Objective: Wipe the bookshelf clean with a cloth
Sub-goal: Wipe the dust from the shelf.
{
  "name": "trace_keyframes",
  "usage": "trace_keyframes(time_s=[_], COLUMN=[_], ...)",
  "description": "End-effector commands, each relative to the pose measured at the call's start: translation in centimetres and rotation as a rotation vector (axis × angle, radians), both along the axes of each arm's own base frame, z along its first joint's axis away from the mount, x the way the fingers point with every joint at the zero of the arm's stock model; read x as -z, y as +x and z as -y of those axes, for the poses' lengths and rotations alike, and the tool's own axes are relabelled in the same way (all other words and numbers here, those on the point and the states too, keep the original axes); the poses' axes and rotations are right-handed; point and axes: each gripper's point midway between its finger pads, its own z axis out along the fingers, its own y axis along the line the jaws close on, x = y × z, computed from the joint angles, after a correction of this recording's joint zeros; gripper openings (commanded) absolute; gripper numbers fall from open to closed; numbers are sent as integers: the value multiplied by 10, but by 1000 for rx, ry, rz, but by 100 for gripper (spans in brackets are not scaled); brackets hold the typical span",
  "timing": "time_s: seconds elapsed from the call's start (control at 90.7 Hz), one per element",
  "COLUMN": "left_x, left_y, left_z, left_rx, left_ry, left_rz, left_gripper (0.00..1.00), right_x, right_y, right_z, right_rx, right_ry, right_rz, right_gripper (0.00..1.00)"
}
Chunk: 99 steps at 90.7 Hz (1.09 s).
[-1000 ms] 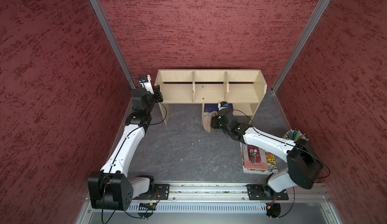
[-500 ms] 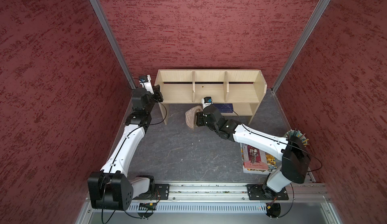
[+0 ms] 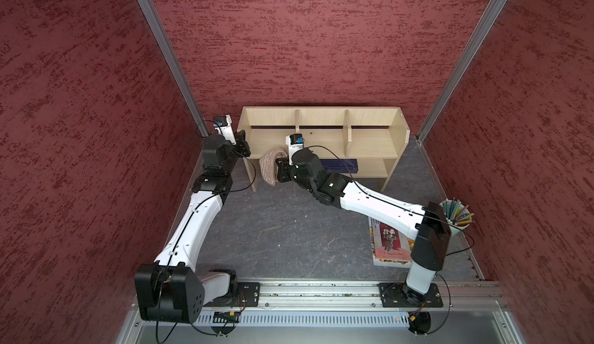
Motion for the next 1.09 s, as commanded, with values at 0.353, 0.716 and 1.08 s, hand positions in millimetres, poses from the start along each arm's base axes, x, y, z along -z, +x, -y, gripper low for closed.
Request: trace_keyframes(time_s=[0.353, 0.716, 1.08], left_x=[39, 45, 48], left_y=[-7, -5, -4], left_z=[29, 27, 30], left_rx=[110, 96, 104], left_ry=[-141, -134, -144], left_rz=[-139, -162, -168], left_gripper=[0, 0, 0], right_x=[82, 81, -82], right_y=[-9, -43, -26], right_z=[-63, 149, 320], right_rx=[-109, 251, 527], right_ry=[-97, -348, -363], right_rz=[-135, -130, -60], right_gripper=[0, 0, 0])
